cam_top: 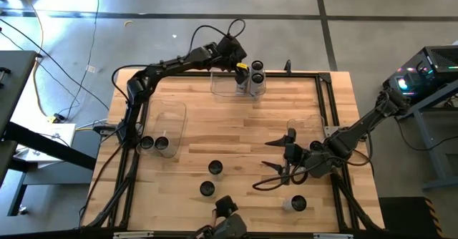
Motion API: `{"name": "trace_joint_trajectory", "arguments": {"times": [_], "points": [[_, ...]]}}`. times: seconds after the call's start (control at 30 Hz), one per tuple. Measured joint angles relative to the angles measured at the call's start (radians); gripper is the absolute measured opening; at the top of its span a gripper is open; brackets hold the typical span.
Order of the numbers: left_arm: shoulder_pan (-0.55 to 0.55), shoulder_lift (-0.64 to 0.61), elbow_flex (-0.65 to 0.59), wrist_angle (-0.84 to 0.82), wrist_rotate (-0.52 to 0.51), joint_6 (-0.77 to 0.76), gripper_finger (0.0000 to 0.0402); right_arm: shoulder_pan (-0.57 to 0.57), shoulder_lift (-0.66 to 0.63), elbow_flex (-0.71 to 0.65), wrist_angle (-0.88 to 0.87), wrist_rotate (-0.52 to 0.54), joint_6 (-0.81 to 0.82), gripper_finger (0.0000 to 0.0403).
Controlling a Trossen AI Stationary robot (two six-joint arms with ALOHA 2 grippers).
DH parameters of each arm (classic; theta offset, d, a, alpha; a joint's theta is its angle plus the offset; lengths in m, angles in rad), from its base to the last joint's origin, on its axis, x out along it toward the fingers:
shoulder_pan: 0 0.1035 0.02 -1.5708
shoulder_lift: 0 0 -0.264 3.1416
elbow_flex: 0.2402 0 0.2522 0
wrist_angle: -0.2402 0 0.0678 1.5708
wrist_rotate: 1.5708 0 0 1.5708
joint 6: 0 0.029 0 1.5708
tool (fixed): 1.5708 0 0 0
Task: Sort soda cans
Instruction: Put the white-blue soda can into the middle transparent bin
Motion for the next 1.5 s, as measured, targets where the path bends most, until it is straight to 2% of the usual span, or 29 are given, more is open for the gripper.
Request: {"name": "trace_joint_trajectory", "arguments": {"times": [0.27, 0.37, 0.5, 0.67, 0.83, 1.0, 1.1, 1.2, 1.3, 1.4, 1.5], "points": [[0.000, -0.065, -0.001, -0.038, -0.030, 0.065, 0.0319, 0.000, 0.005, -0.001, -0.004, 0.031, 0.000, 0.0299], [-0.026, -0.123, -0.001, -0.081, -0.122, 0.110, 0.0319, -0.002, 0.022, -0.021, 0.007, 0.076, 0.002, 0.0299], [-0.108, -0.222, -0.001, -0.141, -0.266, 0.198, 0.0319, -0.020, 0.065, -0.063, 0.109, 0.079, -0.001, 0.0299], [-0.234, -0.361, -0.039, -0.156, -0.306, 0.240, 0.0319, -0.047, 0.136, -0.086, 0.249, 0.032, -0.049, 0.0299], [-0.301, -0.554, -0.296, 0.016, -0.274, 0.234, 0.0313, -0.034, 0.199, -0.088, 0.392, -0.021, -0.182, 0.0299], [-0.345, -0.794, -0.606, 0.148, -0.287, 0.085, 0.0301, -0.018, 0.241, -0.105, 0.511, -0.046, -0.252, 0.0299], [-0.423, -0.933, -0.784, 0.233, -0.327, -0.017, 0.0296, -0.046, 0.263, -0.175, 0.704, -0.137, -0.305, 0.0299], [-0.543, -1.066, -0.949, 0.421, -0.385, -0.094, 0.0294, -0.096, 0.278, -0.240, 0.939, -0.233, -0.364, 0.0299], [-0.681, -1.166, -1.086, 0.642, -0.427, -0.070, 0.0294, -0.156, 0.284, -0.278, 1.067, -0.281, -0.380, 0.0299], [-0.814, -1.221, -1.184, 0.815, -0.480, 0.034, 0.0294, -0.214, 0.284, -0.289, 1.136, -0.335, -0.375, 0.0299], [-0.950, -1.223, -1.238, 0.934, -0.615, 0.149, 0.0294, -0.258, 0.284, -0.284, 1.151, -0.414, -0.360, 0.0299]]}}
